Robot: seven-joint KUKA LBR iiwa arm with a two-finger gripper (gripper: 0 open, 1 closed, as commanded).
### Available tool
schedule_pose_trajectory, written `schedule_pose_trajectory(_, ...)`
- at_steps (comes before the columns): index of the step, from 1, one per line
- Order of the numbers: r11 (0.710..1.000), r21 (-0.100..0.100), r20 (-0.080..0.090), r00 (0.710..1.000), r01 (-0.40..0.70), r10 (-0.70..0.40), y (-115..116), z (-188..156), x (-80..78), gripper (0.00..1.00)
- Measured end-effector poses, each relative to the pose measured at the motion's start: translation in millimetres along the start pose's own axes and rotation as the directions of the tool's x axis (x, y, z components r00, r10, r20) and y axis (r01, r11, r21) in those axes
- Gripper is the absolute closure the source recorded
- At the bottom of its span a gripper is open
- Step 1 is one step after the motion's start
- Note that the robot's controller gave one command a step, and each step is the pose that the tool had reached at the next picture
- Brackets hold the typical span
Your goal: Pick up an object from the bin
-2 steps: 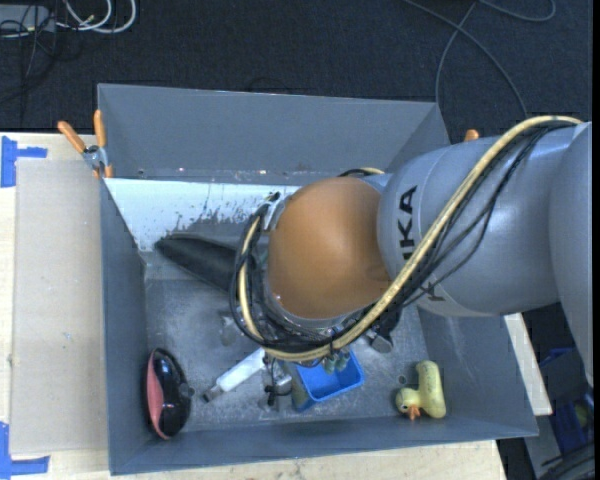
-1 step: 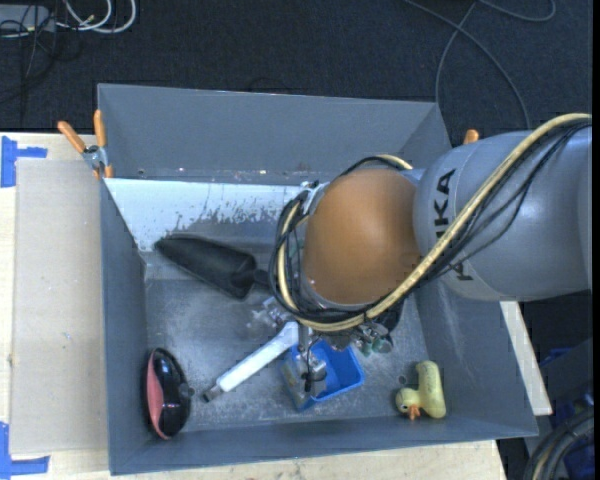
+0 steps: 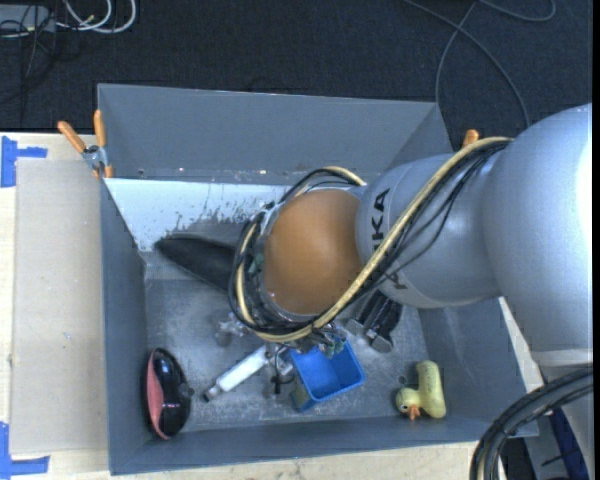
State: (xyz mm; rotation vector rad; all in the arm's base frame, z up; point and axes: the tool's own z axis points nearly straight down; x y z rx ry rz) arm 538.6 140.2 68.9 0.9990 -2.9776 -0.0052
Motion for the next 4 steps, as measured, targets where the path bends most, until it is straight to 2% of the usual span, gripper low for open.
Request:
schedule_pose_trajectory(1, 0.978, 0.002, -0.004, 0.978, 0.210, -0.209, 21.1, -0.3, -15.2, 1.00)
schedule_pose_trajectory(2, 0.978, 0.002, -0.004, 0.978, 0.209, -0.209, 21.0, -0.2, -15.1, 1.00)
schedule_pose_trajectory(3, 0.978, -0.004, -0.012, 0.978, 0.207, -0.207, 22.6, -21.6, -12.6, 1.00)
schedule_pose_trajectory(4, 0.979, -0.004, -0.011, 0.979, 0.206, -0.206, 22.8, -77.1, -13.4, 1.00)
